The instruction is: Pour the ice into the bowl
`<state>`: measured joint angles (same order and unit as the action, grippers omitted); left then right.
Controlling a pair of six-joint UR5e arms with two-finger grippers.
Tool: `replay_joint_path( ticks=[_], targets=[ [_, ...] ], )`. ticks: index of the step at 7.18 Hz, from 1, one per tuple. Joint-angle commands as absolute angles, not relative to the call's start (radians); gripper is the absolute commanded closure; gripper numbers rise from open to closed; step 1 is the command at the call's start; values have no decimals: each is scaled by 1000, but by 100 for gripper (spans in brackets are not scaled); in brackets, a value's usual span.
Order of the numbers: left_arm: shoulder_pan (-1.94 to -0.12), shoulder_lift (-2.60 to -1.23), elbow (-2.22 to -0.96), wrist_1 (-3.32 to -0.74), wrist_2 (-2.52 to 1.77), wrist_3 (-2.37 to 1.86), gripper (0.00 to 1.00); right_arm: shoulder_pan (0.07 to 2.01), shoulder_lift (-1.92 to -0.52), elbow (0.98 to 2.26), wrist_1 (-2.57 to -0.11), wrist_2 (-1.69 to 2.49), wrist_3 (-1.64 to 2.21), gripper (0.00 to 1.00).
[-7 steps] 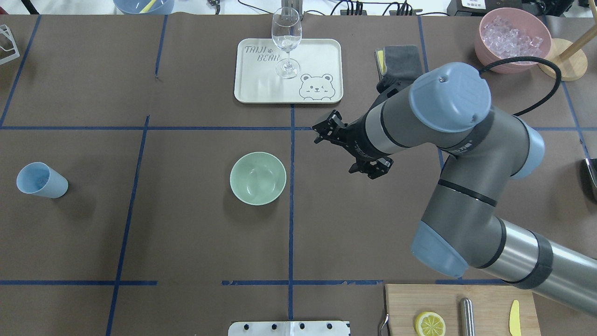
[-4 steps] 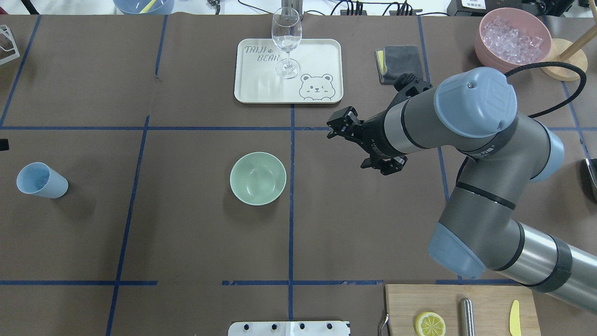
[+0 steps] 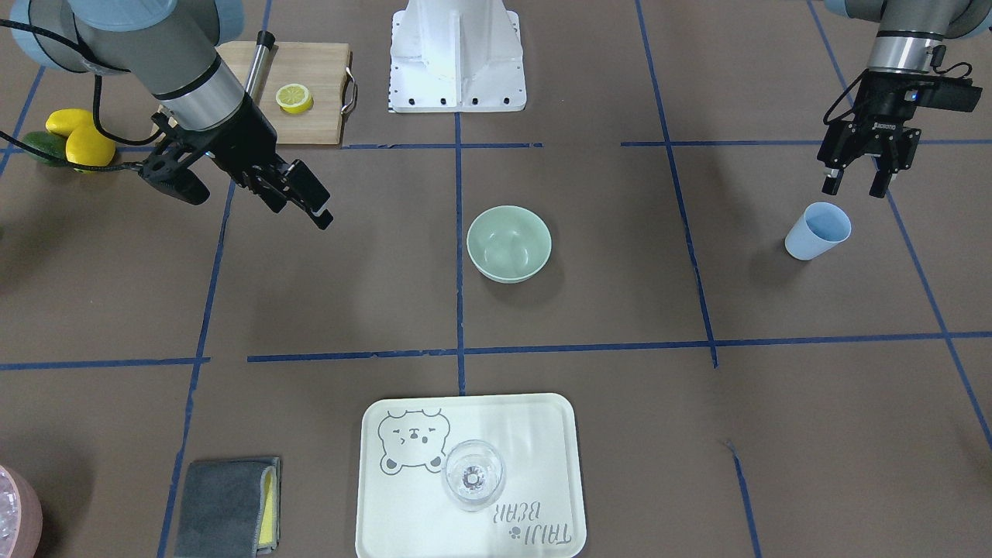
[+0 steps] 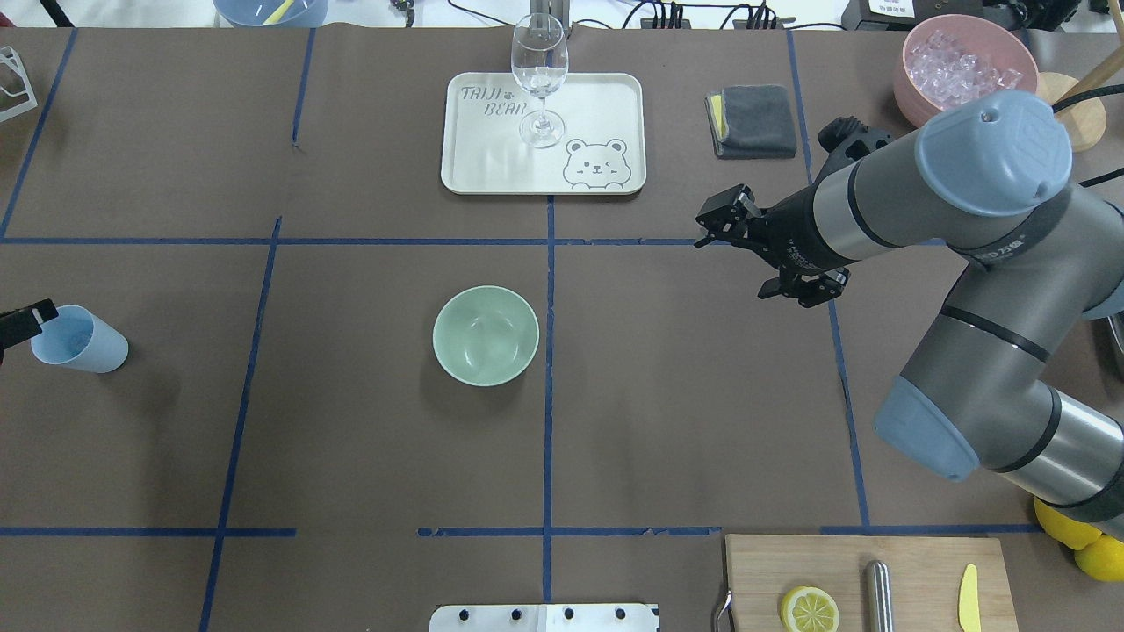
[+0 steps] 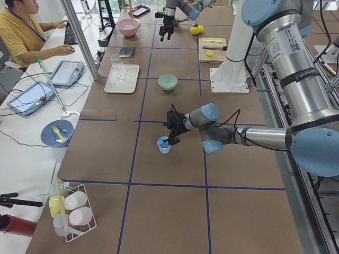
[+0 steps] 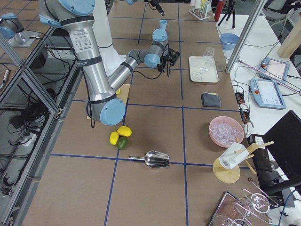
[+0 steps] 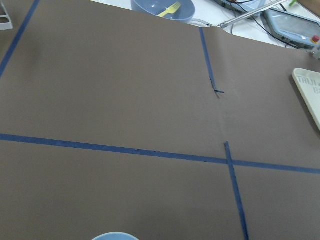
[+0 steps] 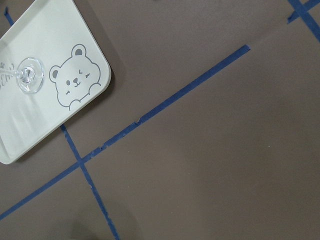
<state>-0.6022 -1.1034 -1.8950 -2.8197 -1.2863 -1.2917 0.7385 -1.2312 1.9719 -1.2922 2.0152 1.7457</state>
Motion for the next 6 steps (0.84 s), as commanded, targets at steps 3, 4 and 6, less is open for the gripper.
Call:
replay_joint_path(
  ticks=[3, 4, 6],
  targets=[
    [-178, -1071, -1786, -2827, -673, -1408, 0, 756, -1235, 1967, -1293, 2019, 1740, 0],
    [-146, -1071, -1746, -2823, -585, -1443, 0, 758, -1235, 1965, -1293, 2017, 1738, 0],
    [-108, -1086, -1724, -2824, -528, -1450, 0, 756, -1232, 1963, -1293, 2023, 1738, 0]
  ],
)
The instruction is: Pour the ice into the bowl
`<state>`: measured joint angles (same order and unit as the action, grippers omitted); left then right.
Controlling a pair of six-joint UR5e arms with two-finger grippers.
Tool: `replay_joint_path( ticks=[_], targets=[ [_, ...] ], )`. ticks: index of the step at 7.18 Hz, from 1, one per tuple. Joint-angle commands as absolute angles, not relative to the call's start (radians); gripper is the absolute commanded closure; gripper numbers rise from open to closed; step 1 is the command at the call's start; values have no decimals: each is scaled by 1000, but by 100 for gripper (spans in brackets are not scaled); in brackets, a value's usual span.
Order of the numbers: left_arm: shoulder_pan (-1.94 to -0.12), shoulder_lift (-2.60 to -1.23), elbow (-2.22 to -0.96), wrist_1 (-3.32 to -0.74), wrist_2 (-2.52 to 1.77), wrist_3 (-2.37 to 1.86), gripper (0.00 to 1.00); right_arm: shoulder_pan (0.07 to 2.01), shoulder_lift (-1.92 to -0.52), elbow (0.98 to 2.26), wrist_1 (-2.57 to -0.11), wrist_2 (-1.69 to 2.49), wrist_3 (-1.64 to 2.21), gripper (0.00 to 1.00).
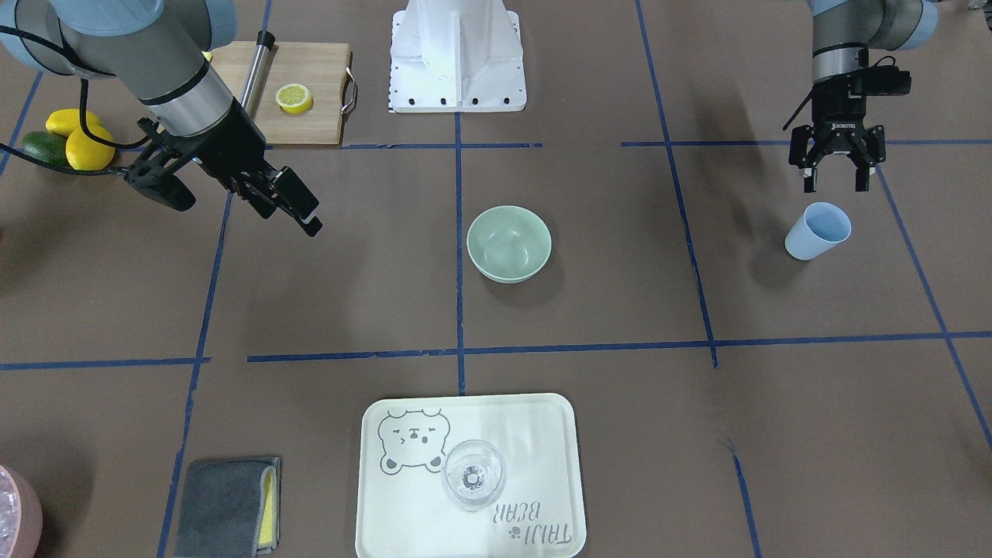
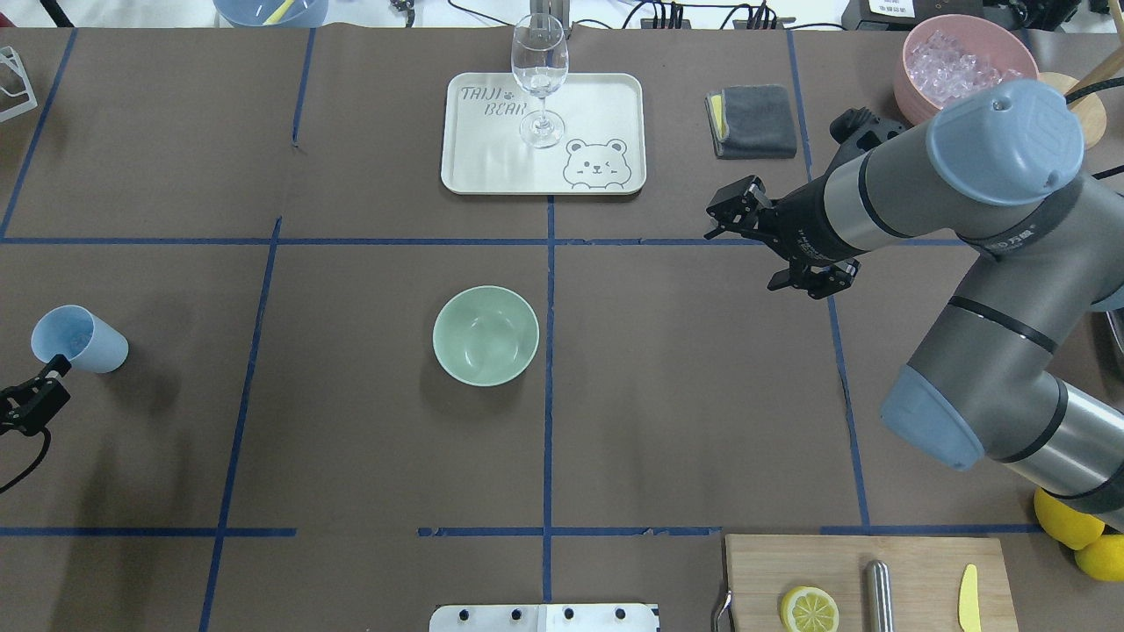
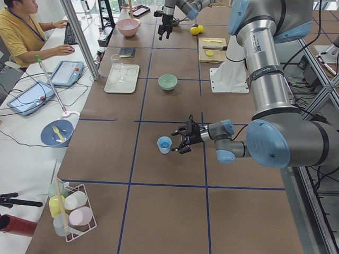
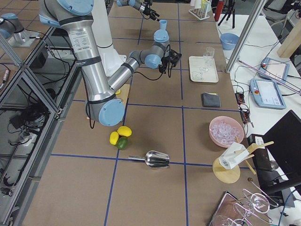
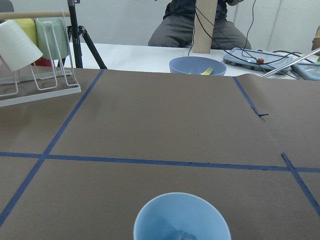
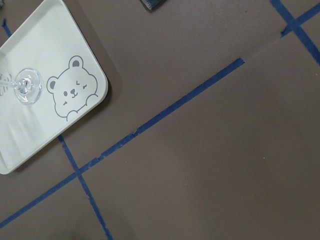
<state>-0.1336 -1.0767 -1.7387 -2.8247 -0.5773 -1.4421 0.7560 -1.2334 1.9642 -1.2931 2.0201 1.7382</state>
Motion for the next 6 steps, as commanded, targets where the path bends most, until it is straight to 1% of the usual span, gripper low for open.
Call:
replay_joint_path(
  ticks=[1, 3, 4, 6],
  targets=[
    [-92, -1098, -1709, -2821, -502, -1448, 0, 756, -1230, 1965, -1293, 2025, 1738, 0],
    [-92, -1181, -1602, -2821, -477, -1443, 0, 758, -1227, 1968, -1293, 2026, 1738, 0],
    [-92, -1201, -1592, -2829, -466, -1443, 0, 756, -1227, 1970, -1293, 2026, 1740, 0],
    [-92, -1262, -1524, -2829, -465, -1437, 0, 758, -1226, 1974, -1295, 2028, 1740, 0]
  ],
)
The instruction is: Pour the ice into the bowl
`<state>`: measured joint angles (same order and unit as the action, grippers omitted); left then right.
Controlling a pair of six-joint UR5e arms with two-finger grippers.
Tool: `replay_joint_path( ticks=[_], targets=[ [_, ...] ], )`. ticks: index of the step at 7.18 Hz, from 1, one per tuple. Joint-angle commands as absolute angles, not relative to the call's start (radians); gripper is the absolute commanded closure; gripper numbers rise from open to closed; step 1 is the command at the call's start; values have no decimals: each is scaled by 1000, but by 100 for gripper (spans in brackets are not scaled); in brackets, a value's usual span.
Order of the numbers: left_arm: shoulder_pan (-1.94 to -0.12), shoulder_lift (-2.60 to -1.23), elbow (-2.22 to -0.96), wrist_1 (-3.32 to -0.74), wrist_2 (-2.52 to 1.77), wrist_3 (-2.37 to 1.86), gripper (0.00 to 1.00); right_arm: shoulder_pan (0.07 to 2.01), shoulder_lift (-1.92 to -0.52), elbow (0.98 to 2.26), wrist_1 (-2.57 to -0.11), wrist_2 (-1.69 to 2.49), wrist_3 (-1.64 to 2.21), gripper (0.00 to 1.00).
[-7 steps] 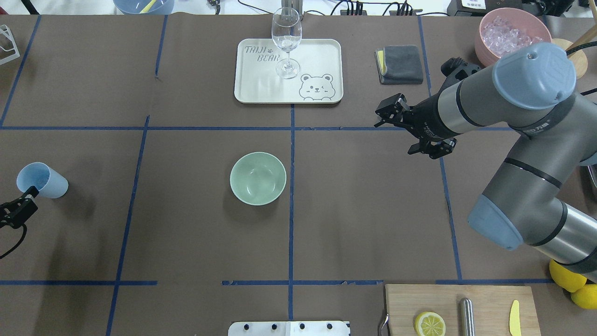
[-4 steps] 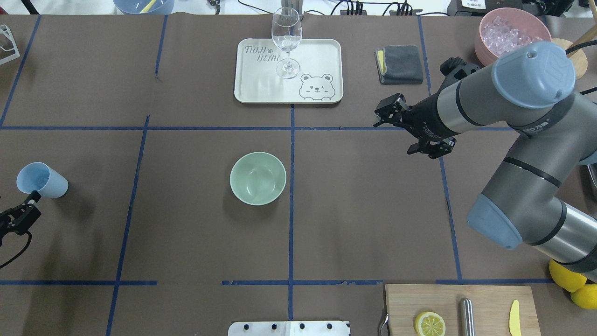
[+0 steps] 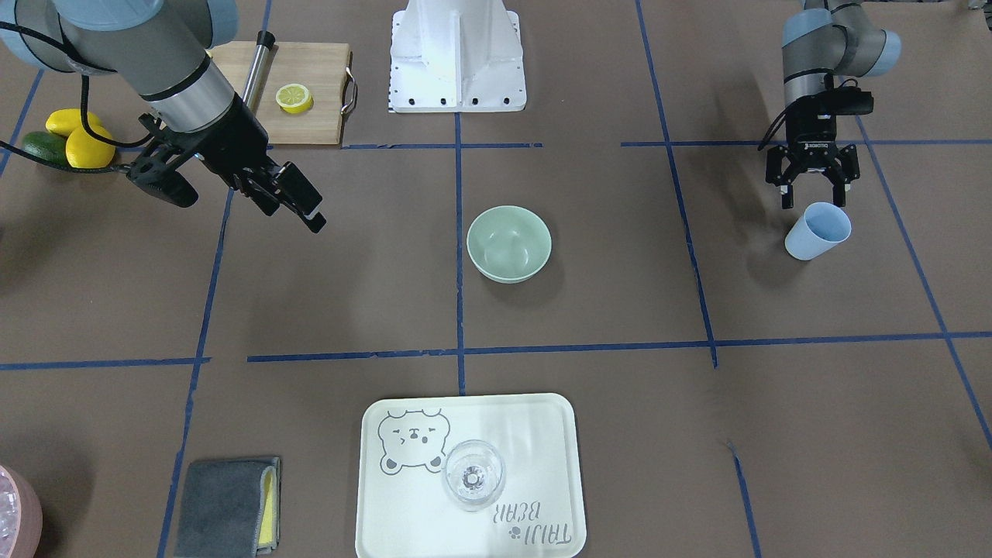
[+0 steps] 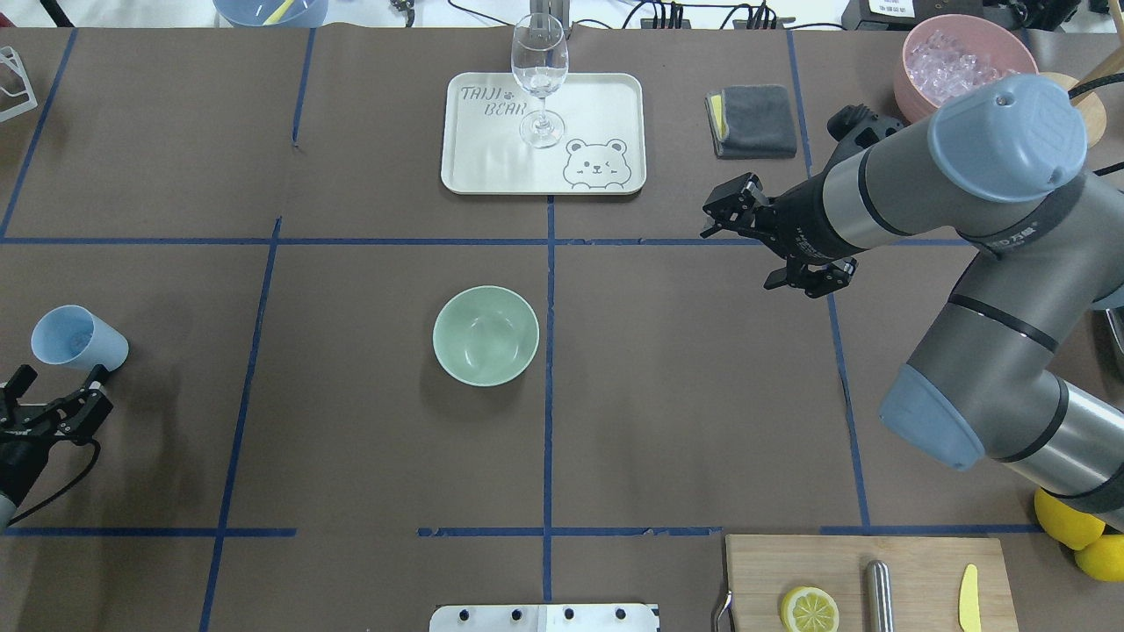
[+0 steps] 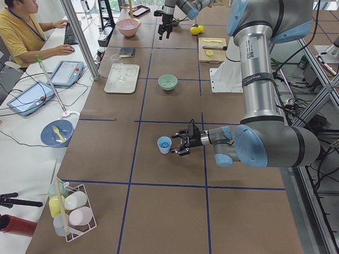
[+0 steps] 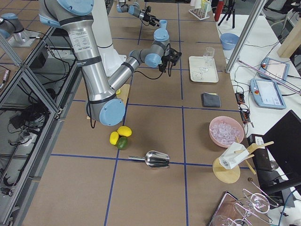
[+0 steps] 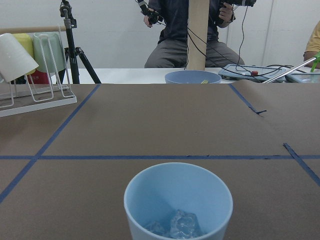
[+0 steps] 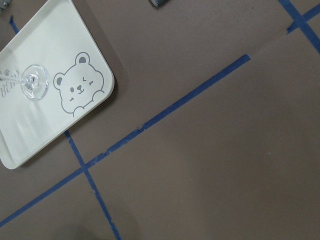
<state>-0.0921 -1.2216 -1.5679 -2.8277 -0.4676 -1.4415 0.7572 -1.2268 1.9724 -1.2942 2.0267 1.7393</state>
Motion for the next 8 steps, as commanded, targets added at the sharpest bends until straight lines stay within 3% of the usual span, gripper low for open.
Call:
replay_joint_path(
  ticks=[1, 8],
  targets=[
    [-91, -1296, -1488, -2832, -466, -1402, 0, 758, -1226, 1977, -1295, 2028, 1740, 0],
    [-212, -1368, -1440, -2826, -483, -1387, 0, 758, -1224, 1982, -1298, 2028, 1740, 0]
  ],
)
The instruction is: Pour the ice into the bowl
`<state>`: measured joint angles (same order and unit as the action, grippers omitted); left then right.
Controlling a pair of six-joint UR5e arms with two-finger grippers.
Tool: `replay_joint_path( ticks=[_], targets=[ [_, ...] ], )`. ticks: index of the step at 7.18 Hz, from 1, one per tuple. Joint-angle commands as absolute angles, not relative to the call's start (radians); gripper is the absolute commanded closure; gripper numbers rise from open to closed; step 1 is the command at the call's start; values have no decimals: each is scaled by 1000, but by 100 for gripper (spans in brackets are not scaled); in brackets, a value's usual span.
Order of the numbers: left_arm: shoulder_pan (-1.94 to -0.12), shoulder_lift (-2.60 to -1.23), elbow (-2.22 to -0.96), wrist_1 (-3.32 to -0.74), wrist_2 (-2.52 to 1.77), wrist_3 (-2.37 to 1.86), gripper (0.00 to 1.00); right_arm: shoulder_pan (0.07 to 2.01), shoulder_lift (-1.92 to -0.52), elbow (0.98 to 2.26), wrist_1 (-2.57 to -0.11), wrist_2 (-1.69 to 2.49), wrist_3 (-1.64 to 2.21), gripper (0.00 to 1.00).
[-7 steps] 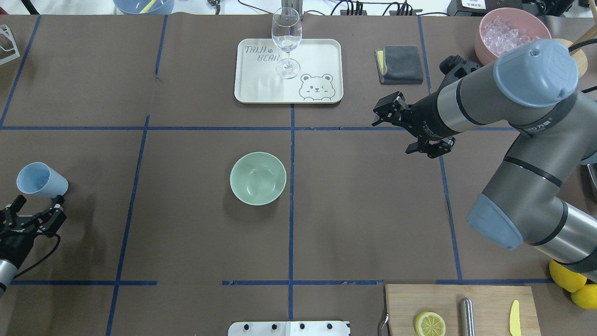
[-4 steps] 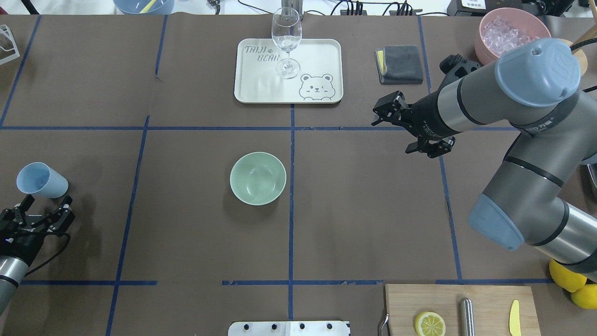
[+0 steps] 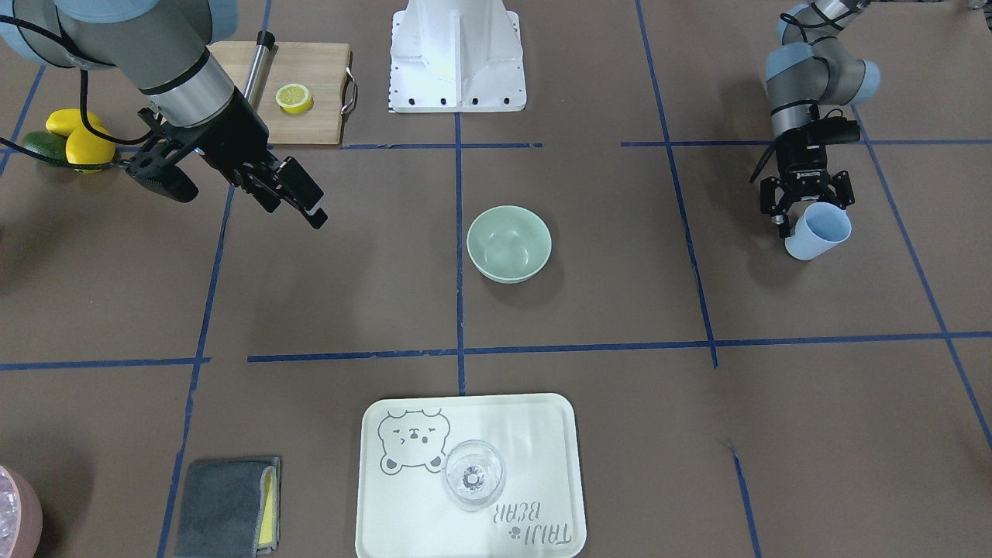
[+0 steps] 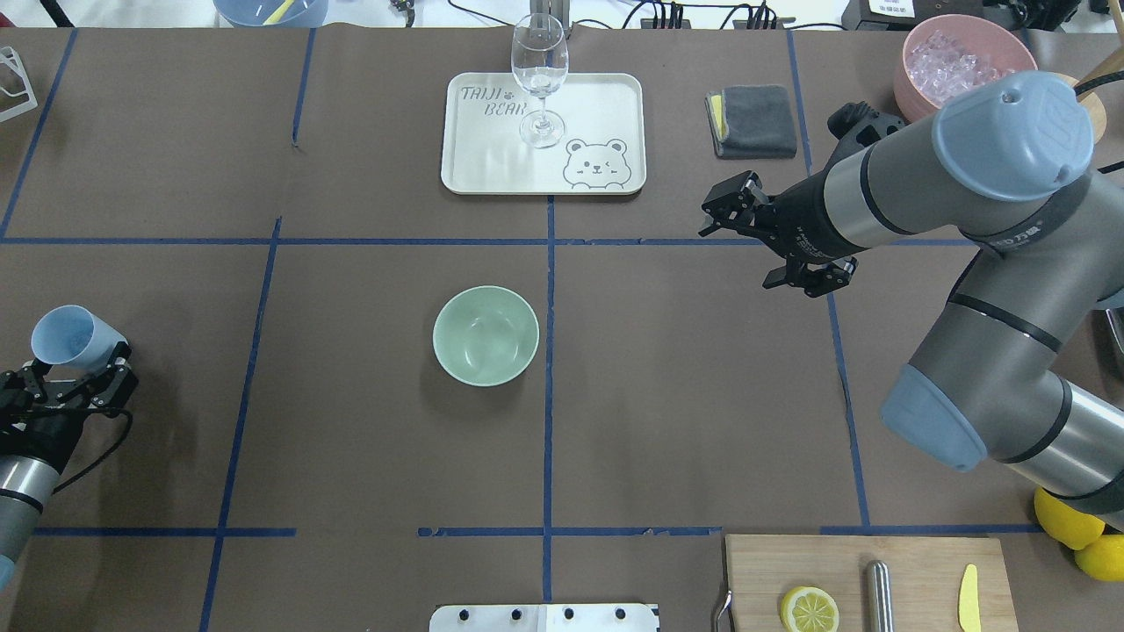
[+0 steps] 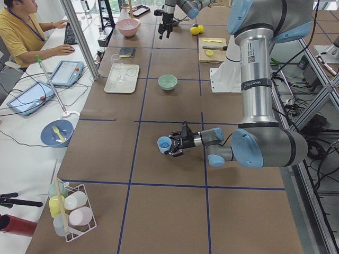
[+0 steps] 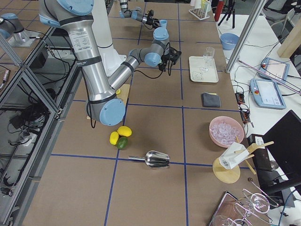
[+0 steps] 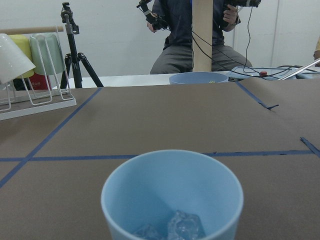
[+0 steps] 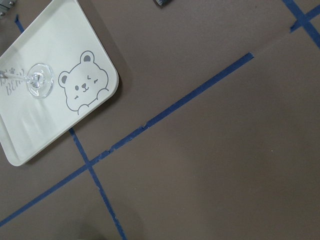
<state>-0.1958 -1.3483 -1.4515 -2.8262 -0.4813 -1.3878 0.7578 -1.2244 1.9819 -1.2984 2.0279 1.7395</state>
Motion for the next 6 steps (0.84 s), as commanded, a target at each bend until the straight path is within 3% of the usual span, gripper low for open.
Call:
replay_joint_path(
  ticks=[1, 5, 6],
  targets=[
    [-227, -1370, -1427, -2826, -506, -1387, 0, 758, -1224, 1983, -1299, 2028, 1740, 0],
    [-245, -1397, -1407, -2826, -529, -1385, 0, 761, -1224, 1982, -1299, 2028, 1740, 0],
    [-244, -1396, -1407, -2826, -529, -1385, 8, 762, -1224, 1982, -1299, 2028, 1740, 0]
  ],
)
